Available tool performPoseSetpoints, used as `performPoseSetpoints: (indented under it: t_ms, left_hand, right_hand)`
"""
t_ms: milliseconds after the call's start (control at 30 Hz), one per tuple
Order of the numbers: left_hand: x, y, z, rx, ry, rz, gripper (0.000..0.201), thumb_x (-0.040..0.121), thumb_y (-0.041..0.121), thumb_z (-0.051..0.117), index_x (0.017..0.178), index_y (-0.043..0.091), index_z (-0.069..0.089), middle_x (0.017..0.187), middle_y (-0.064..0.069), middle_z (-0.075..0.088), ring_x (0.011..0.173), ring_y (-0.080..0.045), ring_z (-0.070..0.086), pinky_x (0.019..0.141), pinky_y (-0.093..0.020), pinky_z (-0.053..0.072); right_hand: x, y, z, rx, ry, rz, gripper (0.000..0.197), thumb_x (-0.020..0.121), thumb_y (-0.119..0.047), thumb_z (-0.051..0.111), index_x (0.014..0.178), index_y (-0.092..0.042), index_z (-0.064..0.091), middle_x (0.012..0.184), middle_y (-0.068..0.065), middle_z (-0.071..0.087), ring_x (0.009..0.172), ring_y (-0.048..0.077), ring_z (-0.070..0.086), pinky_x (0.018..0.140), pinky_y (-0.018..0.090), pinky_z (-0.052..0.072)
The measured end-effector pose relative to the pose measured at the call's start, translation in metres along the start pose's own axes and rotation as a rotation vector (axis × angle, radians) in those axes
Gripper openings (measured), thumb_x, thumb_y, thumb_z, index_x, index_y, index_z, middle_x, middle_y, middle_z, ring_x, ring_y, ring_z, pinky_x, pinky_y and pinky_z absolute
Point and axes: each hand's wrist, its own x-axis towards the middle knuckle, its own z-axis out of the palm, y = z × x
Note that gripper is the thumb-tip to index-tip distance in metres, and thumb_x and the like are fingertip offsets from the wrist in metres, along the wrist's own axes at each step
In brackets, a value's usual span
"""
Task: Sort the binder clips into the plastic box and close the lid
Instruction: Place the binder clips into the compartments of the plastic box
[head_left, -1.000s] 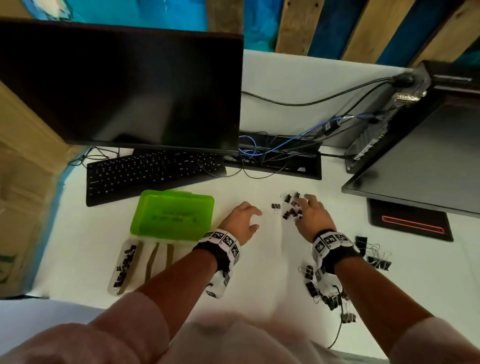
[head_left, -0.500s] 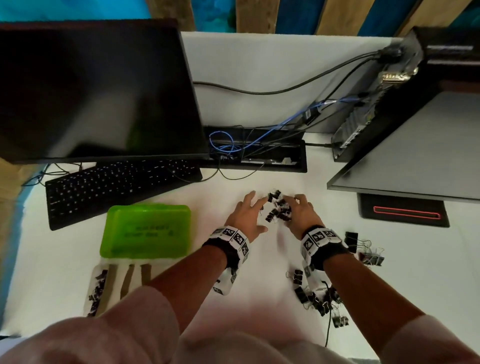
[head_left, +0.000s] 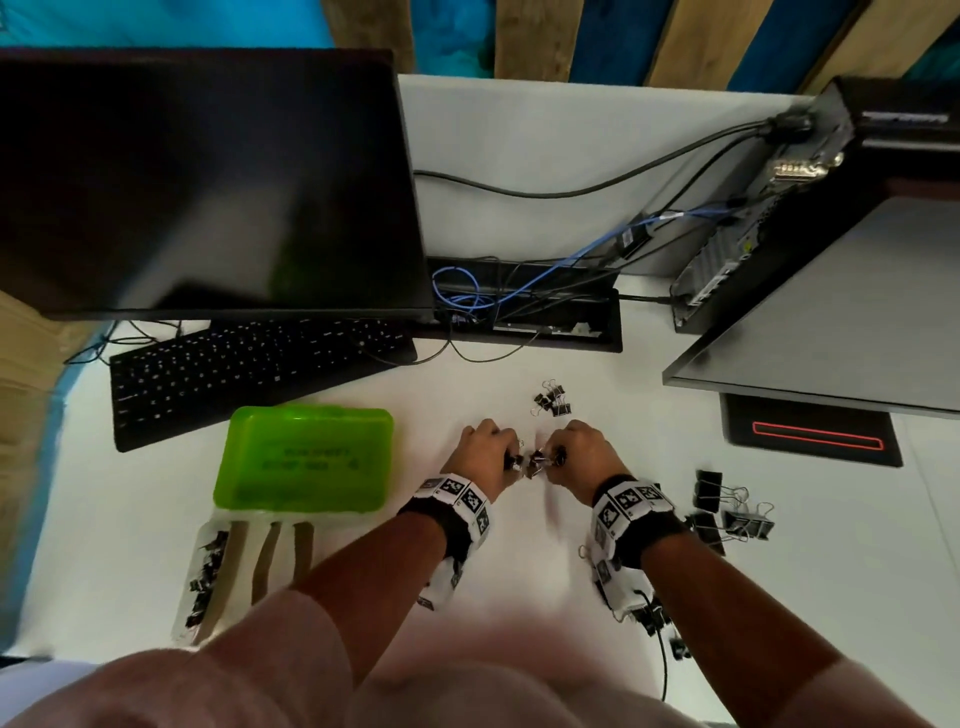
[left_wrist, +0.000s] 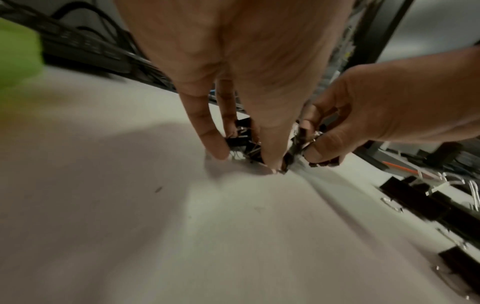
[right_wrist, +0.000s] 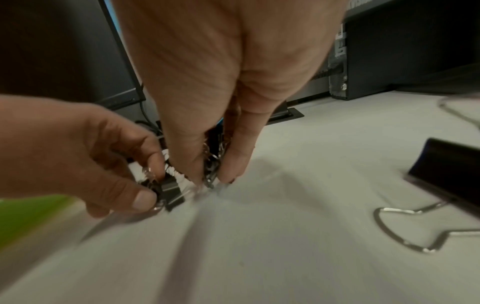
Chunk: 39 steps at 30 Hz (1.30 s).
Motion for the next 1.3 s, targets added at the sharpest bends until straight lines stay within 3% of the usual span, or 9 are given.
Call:
performPoseSetpoints:
  t_ms: [100,333,600,700,833,900,1000,1167,1300]
  left_hand:
    - [-0.012,-0.007,-0.005,-0.126,0.061,-0.078,0.014,0.077,0.017,0.07,0.089,0.014,0.065,0.102,-0.008,0.054,0.09,-0.026,0.058,0.079,-0.024,0.044]
    - [-0.041,-0.01,-0.015,-0.166,0.099,-0.095,0.011,0.074,0.007,0.068,0.084,0.009,0.072,0.102,-0.013,0.063,0.092,-0.025,0.063,0.085,-0.021,0.046]
    - [-0.082,-0.018,-0.039,-0.303,0.31,-0.103,0.006,0.07,0.005,0.072,0.075,0.007,0.072,0.09,-0.011,0.064,0.075,-0.021,0.061,0.068,-0.009,0.036]
    - [-0.104,-0.04,-0.052,-0.341,0.407,-0.134,0.005,0.069,0.003,0.073,0.071,0.007,0.071,0.087,-0.012,0.065,0.07,-0.019,0.059,0.068,-0.015,0.04]
    - [-0.15,-0.08,-0.071,-0.328,0.547,-0.187,0.005,0.072,0.007,0.072,0.068,0.008,0.069,0.082,-0.009,0.066,0.077,-0.019,0.061,0.075,-0.029,0.049]
    - [-0.176,-0.101,-0.077,-0.311,0.613,-0.249,0.006,0.073,0.007,0.07,0.067,0.007,0.069,0.082,-0.009,0.066,0.074,-0.017,0.06,0.073,-0.024,0.048]
    - [-0.209,-0.133,-0.078,-0.33,0.682,-0.35,0.005,0.067,0.01,0.073,0.064,0.011,0.069,0.077,-0.008,0.068,0.069,-0.022,0.064,0.069,-0.028,0.052]
    - [-0.255,-0.164,-0.072,-0.4,0.744,-0.48,0.006,0.066,0.005,0.074,0.07,0.009,0.072,0.084,-0.013,0.068,0.074,-0.025,0.064,0.072,-0.027,0.048]
    - [-0.278,-0.175,-0.062,-0.433,0.722,-0.495,0.005,0.069,0.004,0.072,0.07,0.009,0.072,0.084,-0.009,0.066,0.074,-0.013,0.056,0.072,-0.019,0.043]
  right_hand:
    - [-0.004,-0.005,-0.003,0.023,0.013,-0.01,0.014,0.069,-0.008,0.071,0.083,-0.012,0.07,0.097,0.012,0.061,0.087,0.031,0.061,0.078,0.038,0.052]
    - [-0.023,-0.017,-0.004,0.107,0.062,-0.017,0.01,0.071,-0.009,0.073,0.079,-0.015,0.071,0.094,0.008,0.063,0.085,0.024,0.061,0.078,0.03,0.051]
    - [-0.03,-0.061,0.001,0.067,0.046,-0.147,0.014,0.071,-0.008,0.073,0.083,-0.014,0.072,0.094,0.009,0.064,0.082,0.022,0.061,0.074,0.023,0.045]
    - [-0.023,-0.093,0.011,0.059,0.038,-0.221,0.014,0.07,-0.009,0.073,0.082,-0.017,0.072,0.094,0.01,0.065,0.084,0.024,0.062,0.077,0.027,0.048]
    - [-0.019,-0.149,0.036,0.058,0.012,-0.353,0.013,0.071,-0.01,0.073,0.083,-0.015,0.073,0.092,0.008,0.066,0.074,0.014,0.056,0.072,0.018,0.04]
    - [-0.019,-0.178,0.053,0.063,-0.02,-0.425,0.013,0.071,-0.009,0.074,0.083,-0.015,0.074,0.091,0.009,0.067,0.075,0.016,0.058,0.073,0.018,0.04]
    - [-0.023,-0.217,0.082,0.028,-0.087,-0.529,0.014,0.071,-0.01,0.074,0.083,-0.015,0.074,0.091,0.01,0.067,0.081,0.022,0.062,0.074,0.018,0.04]
    - [-0.033,-0.267,0.121,-0.042,-0.197,-0.674,0.014,0.073,-0.012,0.072,0.086,-0.015,0.073,0.09,0.009,0.065,0.082,0.024,0.061,0.074,0.023,0.044]
    - [-0.033,-0.29,0.139,-0.181,-0.278,-0.765,0.014,0.077,-0.013,0.068,0.091,-0.015,0.07,0.096,0.011,0.063,0.09,0.027,0.06,0.078,0.024,0.042]
